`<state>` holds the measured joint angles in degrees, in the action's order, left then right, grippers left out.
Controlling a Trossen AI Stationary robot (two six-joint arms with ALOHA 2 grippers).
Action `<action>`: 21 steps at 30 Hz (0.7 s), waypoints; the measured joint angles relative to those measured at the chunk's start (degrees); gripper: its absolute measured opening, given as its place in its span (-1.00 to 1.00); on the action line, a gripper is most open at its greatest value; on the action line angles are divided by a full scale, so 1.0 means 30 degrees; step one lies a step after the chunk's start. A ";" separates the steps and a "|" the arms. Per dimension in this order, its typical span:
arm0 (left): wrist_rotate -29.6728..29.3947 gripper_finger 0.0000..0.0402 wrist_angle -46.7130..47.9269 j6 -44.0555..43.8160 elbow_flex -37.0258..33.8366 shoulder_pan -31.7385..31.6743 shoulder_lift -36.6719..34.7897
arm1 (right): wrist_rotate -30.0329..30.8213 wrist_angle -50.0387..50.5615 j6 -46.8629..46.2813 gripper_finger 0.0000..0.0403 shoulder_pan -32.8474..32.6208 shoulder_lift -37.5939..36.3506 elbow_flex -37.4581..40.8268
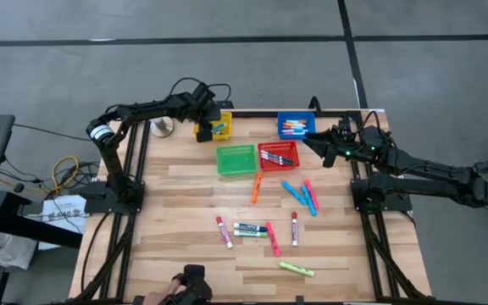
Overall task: Pick & Place Markers
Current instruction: Put the pink marker pen into the yellow bin
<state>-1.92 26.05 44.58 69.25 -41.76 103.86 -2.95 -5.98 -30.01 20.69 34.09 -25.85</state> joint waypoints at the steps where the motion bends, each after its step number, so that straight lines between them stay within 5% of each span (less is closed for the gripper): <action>1: -0.0401 -0.20 0.0011 0.0000 -0.0015 0.0002 -0.0103 | -0.0005 -0.0005 -0.0003 -0.13 -0.0006 0.0004 0.0000; 6: -0.1996 -0.13 -0.0060 -0.0685 -0.0015 0.0366 -0.1672 | -0.0005 -0.0001 -0.0003 -0.12 -0.0007 0.0001 0.0000; 11: -0.1780 -0.14 -0.0076 -0.4517 -0.0015 0.1342 -0.4517 | -0.0005 -0.0007 -0.0003 -0.13 -0.0007 0.0000 0.0000; 21: 0.0718 -0.17 -0.0098 -1.3598 -0.0007 0.4950 -0.9333 | -0.0005 -0.0001 -0.0003 -0.12 -0.0007 0.0002 0.0000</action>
<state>0.23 25.76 3.78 69.23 -26.91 75.86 -2.96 -5.98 -30.02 20.67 34.09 -25.85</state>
